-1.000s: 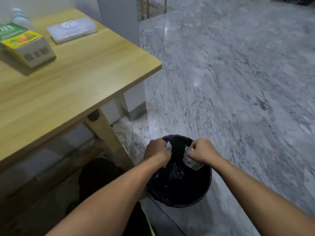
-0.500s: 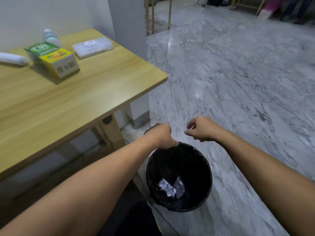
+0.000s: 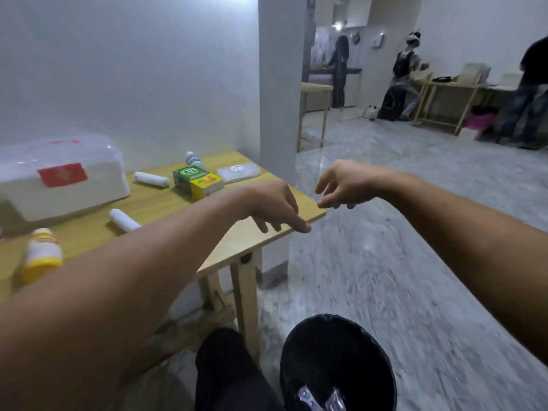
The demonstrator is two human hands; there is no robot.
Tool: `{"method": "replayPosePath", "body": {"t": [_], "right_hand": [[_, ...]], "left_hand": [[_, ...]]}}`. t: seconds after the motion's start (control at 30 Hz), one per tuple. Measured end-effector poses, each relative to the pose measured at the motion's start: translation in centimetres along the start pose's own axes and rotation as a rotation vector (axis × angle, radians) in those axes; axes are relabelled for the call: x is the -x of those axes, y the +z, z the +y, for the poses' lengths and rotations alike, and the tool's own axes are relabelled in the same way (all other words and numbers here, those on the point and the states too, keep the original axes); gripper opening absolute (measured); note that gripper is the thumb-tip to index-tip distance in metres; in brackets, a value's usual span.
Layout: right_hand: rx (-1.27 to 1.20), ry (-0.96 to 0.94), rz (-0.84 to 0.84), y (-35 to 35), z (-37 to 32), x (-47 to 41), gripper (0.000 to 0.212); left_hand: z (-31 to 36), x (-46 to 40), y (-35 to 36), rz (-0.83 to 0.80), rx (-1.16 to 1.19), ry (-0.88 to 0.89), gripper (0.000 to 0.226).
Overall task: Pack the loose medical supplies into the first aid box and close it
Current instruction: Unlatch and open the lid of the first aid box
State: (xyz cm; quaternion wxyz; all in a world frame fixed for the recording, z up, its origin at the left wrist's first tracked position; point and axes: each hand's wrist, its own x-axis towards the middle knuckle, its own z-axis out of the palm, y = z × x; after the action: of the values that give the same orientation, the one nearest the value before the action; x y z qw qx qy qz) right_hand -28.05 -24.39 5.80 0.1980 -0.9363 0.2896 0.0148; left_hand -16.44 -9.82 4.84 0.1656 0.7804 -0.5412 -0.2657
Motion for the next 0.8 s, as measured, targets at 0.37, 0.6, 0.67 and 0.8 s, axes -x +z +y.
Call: {"method": "replayPosePath", "body": {"t": [0.37, 0.6, 0.67, 0.8], "right_hand": [[0.146, -0.267, 0.048, 0.3, -15.7, -7.8, 0.032], [0.184, -0.560, 0.155, 5.0, -25.9, -13.0, 0.029], [0.179, -0.639, 0.201, 6.4, -28.0, -14.5, 0.028], [0.166, -0.742, 0.290, 9.0, -30.8, -18.5, 0.031]], "left_hand": [[-11.8, 8.0, -11.7, 0.224, -0.162, -0.294, 0.034], [-21.2, 12.0, -16.6, 0.491, -0.315, -0.423, 0.039], [-23.2, 12.5, -17.6, 0.566, -0.354, -0.442, 0.041], [-27.0, 12.6, -18.8, 0.658, -0.366, -0.525, 0.062]]}}
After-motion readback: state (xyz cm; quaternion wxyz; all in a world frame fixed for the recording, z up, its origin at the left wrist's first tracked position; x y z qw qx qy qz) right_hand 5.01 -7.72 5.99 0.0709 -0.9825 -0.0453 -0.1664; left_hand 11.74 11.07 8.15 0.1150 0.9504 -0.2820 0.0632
